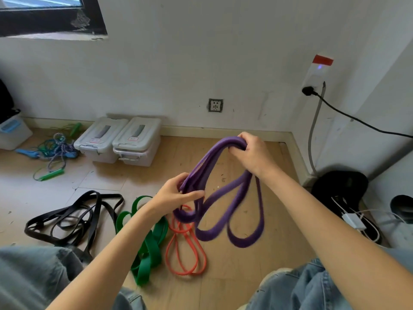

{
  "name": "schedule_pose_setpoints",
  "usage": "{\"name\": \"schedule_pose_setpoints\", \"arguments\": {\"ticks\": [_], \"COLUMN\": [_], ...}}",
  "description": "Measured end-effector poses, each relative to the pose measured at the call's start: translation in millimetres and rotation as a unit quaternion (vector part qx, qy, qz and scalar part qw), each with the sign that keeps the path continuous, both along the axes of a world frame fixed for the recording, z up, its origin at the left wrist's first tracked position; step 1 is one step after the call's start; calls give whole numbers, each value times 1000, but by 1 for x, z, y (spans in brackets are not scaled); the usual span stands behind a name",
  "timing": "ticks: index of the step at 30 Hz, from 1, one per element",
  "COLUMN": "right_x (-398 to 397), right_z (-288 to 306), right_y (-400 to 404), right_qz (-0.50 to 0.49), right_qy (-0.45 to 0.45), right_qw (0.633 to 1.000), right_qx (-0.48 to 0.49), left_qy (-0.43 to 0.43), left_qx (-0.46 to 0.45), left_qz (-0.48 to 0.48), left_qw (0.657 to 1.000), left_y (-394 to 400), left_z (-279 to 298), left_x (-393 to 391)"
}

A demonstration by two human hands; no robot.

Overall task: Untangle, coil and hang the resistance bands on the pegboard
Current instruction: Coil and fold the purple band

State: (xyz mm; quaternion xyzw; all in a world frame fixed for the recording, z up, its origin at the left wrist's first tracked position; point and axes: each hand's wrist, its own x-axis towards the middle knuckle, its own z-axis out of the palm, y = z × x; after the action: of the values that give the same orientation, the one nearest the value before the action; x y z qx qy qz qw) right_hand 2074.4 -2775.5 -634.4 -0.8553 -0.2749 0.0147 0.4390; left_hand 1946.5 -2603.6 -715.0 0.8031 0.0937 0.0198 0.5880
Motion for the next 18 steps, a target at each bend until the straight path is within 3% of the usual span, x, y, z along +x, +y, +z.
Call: {"name": "schedule_pose_setpoints", "arguments": {"ticks": [2, 5, 9, 14, 18], "right_x": [0, -1, 0, 1, 8], "right_z": [-5, -11, -10, -11, -22], "right_y": [0, 3, 6, 7, 2], "right_qz": [-10, -24, -46, -59, -71], "right_qy": [19, 23, 25, 6, -8], "right_qw": [999, 999, 996, 994, 997], "right_qx": [30, 40, 79, 97, 42], "left_qy": [9, 37, 62, 37, -65], "left_qx": [-66, -82, -177, -434, -519], "left_qz": [30, 84, 179, 244, 226], "left_qw": [997, 992, 966, 866, 822], "left_y": [5, 6, 4, 1, 8], "left_z": [-6, -12, -15, -16, 7], "left_x": [-5, -5, -2, -3, -3]}}
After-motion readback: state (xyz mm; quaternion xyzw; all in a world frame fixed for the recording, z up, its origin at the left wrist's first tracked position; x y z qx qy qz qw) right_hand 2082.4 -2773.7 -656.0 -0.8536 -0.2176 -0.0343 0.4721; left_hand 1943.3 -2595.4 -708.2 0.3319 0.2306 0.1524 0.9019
